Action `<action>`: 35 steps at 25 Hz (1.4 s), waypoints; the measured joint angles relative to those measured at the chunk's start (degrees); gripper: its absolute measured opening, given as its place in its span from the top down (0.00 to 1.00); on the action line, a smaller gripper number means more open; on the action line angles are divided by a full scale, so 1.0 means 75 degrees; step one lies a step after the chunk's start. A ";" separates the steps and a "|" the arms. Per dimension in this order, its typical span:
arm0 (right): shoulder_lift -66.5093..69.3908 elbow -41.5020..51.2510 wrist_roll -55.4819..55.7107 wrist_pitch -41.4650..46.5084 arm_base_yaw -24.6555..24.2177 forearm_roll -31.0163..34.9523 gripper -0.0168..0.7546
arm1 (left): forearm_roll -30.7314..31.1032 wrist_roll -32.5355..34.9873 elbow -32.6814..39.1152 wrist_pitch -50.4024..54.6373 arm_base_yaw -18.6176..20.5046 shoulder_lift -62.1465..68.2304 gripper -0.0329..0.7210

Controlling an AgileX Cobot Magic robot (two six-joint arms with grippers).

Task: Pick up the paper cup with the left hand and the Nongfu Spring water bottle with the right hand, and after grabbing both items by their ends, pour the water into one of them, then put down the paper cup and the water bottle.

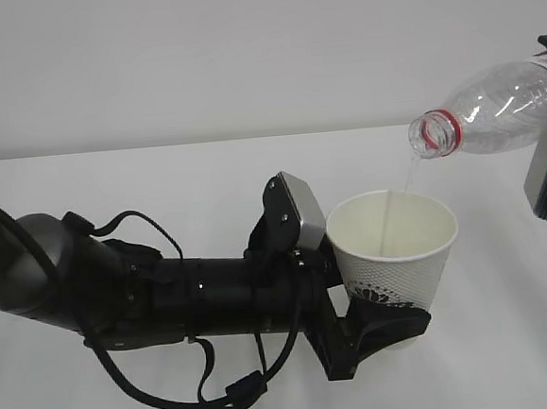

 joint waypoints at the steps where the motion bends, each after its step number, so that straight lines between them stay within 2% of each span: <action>1: 0.0000 0.0000 0.0000 0.0000 0.0000 0.0000 0.41 | 0.0000 0.0000 0.0000 0.0000 0.0000 0.0000 0.24; 35: 0.0000 0.0000 -0.0138 0.0000 0.0000 0.0005 0.41 | 0.0000 0.0000 0.0000 0.0000 0.0000 0.0000 0.24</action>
